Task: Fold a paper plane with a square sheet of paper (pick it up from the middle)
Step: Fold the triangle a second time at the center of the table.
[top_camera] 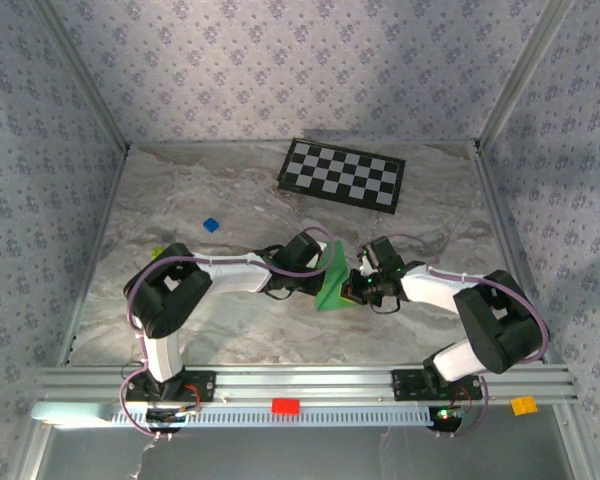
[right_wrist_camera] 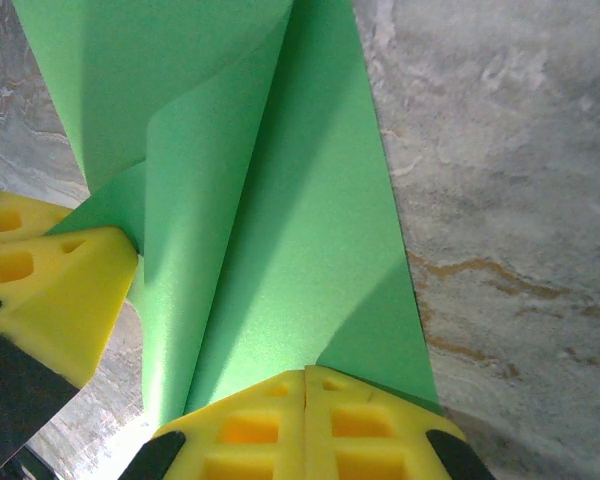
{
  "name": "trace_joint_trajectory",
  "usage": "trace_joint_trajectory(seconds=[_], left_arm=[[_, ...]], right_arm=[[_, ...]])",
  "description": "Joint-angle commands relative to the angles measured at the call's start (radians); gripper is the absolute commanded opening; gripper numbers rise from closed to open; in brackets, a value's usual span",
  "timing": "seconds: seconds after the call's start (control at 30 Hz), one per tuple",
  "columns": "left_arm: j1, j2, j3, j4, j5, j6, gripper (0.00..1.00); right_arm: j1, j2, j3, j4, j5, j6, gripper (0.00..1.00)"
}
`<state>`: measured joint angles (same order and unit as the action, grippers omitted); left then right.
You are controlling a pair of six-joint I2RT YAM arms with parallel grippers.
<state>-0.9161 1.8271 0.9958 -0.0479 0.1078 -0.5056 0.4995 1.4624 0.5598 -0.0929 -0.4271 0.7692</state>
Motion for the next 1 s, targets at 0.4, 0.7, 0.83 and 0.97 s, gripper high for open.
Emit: trace_joint_trajectory(seconds=[0.4,0.7,0.83,0.97], left_arm=[[0.004,0.041,-0.008,0.015,0.013,0.012,0.06],[0.005,0.032,-0.031,0.014,0.017,0.007,0.05],[0.005,0.029,-0.039,0.009,0.011,0.003,0.05],[0.005,0.032,-0.037,0.008,0.007,0.001,0.05]], right_arm=[[-0.003,0.023,-0.004,-0.068,0.01,-0.009,0.05],[-0.013,-0.054,-0.009,-0.024,-0.007,0.024,0.09],[-0.015,-0.124,-0.048,0.099,-0.018,0.092,0.07],[-0.014,-0.091,-0.06,0.221,-0.083,0.159,0.03]])
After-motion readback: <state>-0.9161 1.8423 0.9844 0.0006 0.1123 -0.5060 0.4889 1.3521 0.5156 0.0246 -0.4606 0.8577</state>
